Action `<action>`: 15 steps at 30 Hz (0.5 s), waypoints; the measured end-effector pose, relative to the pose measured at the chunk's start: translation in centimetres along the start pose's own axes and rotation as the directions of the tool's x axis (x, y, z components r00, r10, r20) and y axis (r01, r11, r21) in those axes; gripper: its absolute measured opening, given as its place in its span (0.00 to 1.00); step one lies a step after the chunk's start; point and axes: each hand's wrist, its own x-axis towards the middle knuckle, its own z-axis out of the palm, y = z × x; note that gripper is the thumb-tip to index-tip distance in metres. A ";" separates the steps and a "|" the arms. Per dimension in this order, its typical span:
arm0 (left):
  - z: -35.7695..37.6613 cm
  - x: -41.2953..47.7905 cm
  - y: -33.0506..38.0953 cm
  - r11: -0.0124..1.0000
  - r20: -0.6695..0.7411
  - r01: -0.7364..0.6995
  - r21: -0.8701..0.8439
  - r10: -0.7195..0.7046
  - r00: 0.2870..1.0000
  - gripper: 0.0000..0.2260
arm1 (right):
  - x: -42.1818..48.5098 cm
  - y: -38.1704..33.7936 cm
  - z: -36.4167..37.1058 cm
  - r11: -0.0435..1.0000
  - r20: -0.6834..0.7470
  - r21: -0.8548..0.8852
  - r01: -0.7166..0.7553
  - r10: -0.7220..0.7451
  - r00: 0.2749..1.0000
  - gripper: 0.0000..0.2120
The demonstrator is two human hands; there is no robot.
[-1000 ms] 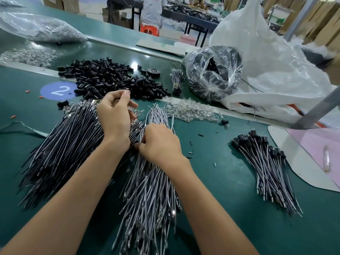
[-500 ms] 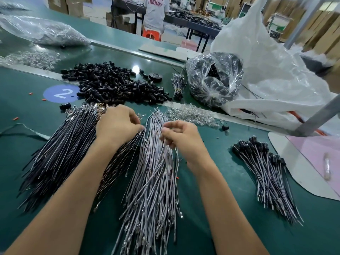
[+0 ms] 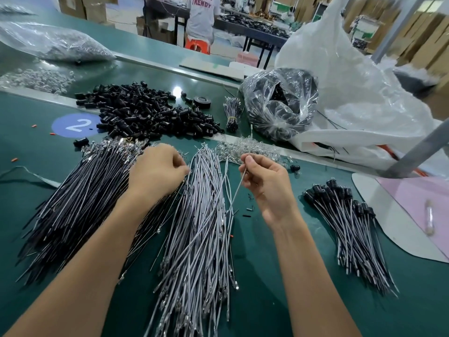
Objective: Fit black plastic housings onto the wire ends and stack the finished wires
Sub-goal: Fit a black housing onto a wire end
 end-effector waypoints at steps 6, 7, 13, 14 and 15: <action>-1.4 -0.2 1.3 0.592 -0.299 -0.224 -0.774 -0.029 0.954 0.03 | -0.1 -0.1 0.0 0.992 0.037 0.117 -0.056 0.052 0.998 0.08; -1.6 -0.3 1.6 0.453 -0.293 -0.261 -0.852 0.001 0.956 0.07 | -0.1 -0.1 0.1 0.990 0.046 0.126 -0.061 0.056 0.997 0.06; -0.9 -0.9 2.3 0.211 -0.174 -0.199 -0.957 0.130 0.976 0.10 | -0.2 0.3 0.0 0.984 0.081 0.149 0.099 -0.112 0.990 0.02; -0.6 -1.0 2.4 0.269 -0.166 -0.197 -0.943 0.134 0.977 0.07 | -0.1 0.3 0.0 0.978 0.078 0.154 0.141 -0.155 0.985 0.03; -0.3 -1.2 2.6 0.318 -0.153 -0.191 -0.929 0.141 0.978 0.08 | -0.1 0.3 0.0 0.973 0.078 0.150 0.175 -0.188 0.979 0.05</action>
